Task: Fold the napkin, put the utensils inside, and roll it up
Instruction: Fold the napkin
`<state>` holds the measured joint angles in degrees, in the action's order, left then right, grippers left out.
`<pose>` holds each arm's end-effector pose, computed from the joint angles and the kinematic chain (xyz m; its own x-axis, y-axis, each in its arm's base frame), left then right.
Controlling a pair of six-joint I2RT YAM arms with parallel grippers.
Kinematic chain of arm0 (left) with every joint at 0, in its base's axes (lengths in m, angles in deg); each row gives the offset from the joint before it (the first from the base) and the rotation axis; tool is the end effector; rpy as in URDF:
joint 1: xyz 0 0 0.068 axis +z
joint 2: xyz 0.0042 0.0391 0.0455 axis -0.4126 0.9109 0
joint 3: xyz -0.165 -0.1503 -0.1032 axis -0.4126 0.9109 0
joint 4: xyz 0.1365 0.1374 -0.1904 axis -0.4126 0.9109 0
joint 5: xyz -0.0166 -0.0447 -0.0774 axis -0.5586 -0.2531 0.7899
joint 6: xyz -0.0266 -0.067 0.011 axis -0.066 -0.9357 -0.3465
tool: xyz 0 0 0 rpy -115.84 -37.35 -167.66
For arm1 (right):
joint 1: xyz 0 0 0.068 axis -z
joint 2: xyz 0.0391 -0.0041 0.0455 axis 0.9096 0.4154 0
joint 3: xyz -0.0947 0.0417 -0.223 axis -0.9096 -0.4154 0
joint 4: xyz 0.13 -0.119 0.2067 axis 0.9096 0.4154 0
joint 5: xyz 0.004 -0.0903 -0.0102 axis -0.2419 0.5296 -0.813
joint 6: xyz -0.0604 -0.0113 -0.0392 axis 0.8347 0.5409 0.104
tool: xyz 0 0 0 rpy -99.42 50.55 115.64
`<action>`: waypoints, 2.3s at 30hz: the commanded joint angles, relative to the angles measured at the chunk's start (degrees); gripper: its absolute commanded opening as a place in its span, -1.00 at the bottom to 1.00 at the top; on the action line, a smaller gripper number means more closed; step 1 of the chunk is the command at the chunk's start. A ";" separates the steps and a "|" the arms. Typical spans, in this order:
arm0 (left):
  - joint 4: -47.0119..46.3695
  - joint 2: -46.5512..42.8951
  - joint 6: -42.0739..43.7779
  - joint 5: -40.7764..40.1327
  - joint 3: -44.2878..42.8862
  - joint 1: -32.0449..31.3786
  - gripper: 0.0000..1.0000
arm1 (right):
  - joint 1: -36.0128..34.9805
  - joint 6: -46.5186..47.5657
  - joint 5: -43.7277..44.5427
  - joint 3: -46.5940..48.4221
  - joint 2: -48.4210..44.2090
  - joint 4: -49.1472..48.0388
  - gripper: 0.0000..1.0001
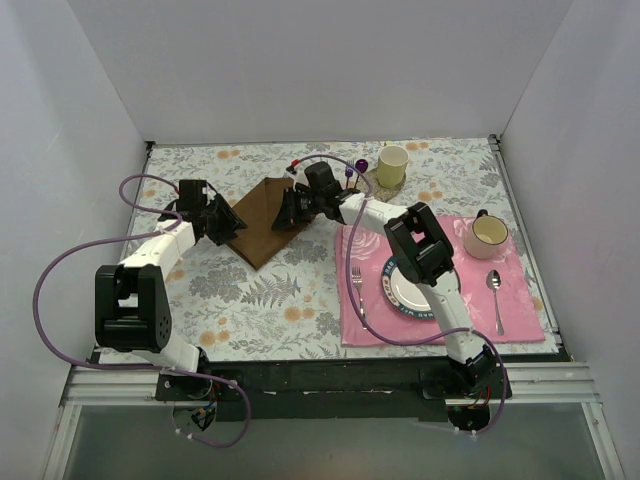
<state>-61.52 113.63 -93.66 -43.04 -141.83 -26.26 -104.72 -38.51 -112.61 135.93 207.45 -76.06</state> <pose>0.3406 -0.0245 0.1616 -0.3438 -0.9387 0.0266 -0.7327 0.2504 -0.6328 0.4018 0.3709 0.1229 -0.8353 -0.0669 -0.5457 -0.5069 0.4782 0.7172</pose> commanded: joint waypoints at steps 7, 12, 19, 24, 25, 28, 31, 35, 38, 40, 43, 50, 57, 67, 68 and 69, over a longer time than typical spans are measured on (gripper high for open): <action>2.57 3.44 -5.57 -2.19 -6.42 6.19 0.13 | -1.16 5.78 6.27 0.53 -2.62 10.66 -0.59; 1.60 2.30 -5.67 1.49 -5.02 6.46 -0.03 | -1.25 7.27 5.40 -5.54 -6.93 9.61 -0.59; -1.47 -2.97 -6.28 12.22 4.38 5.76 -0.41 | -1.43 10.79 4.96 -2.31 -9.31 13.19 -0.57; -7.45 -5.70 -9.17 18.98 6.86 5.23 -0.60 | -1.86 7.29 -0.12 2.00 -6.77 10.57 -0.55; -7.72 -5.35 -9.62 18.91 6.33 4.80 -0.62 | -2.39 6.23 -0.58 2.88 -5.11 10.48 -0.56; -7.72 -4.29 -10.41 15.58 5.80 4.70 -0.66 | -4.94 2.47 -2.77 4.91 -2.55 7.86 -0.55; -6.93 -2.98 -10.68 10.58 3.96 4.79 -0.66 | -7.14 1.04 -1.82 5.70 -0.96 5.91 -0.56; -5.53 1.32 -10.94 9.77 -1.83 5.14 -0.64 | -8.72 0.86 0.21 7.02 0.97 6.52 -0.56; -4.91 4.75 -10.33 10.03 -4.04 6.19 -0.52 | -8.90 0.86 0.38 3.87 0.45 6.53 -0.58; -3.33 7.81 -9.63 9.94 -6.67 7.34 -0.49 | -8.99 1.12 1.00 -1.99 -2.62 3.74 -0.58; -1.84 10.81 -8.83 9.85 -9.31 9.09 -0.49 | -8.99 1.12 1.53 -5.89 -5.17 2.31 -0.58; -0.87 14.34 -7.34 9.15 -12.83 10.33 -0.49 | -8.90 3.32 1.88 -4.08 -7.20 4.40 -0.58; -0.95 9.70 -6.46 7.92 -9.50 10.42 -0.49 | -8.99 3.23 0.74 1.05 -4.56 5.74 -0.57; -2.80 7.64 -8.04 3.44 -3.43 10.33 -0.11 | -7.93 1.57 -0.32 -2.72 -4.82 2.49 -0.56; -3.58 8.70 -8.30 3.87 -3.60 10.33 -0.16 | -7.93 1.30 -0.32 -3.61 -5.43 2.31 -0.56; -3.77 9.32 -8.48 3.79 -3.78 10.33 -0.20 | -7.84 1.04 -0.32 -4.40 -5.79 0.74 -0.56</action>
<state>-63.29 121.69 -101.81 -38.02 -145.92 -15.90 -113.22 -36.74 -111.65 134.20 203.98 -71.58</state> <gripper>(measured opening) 0.434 0.217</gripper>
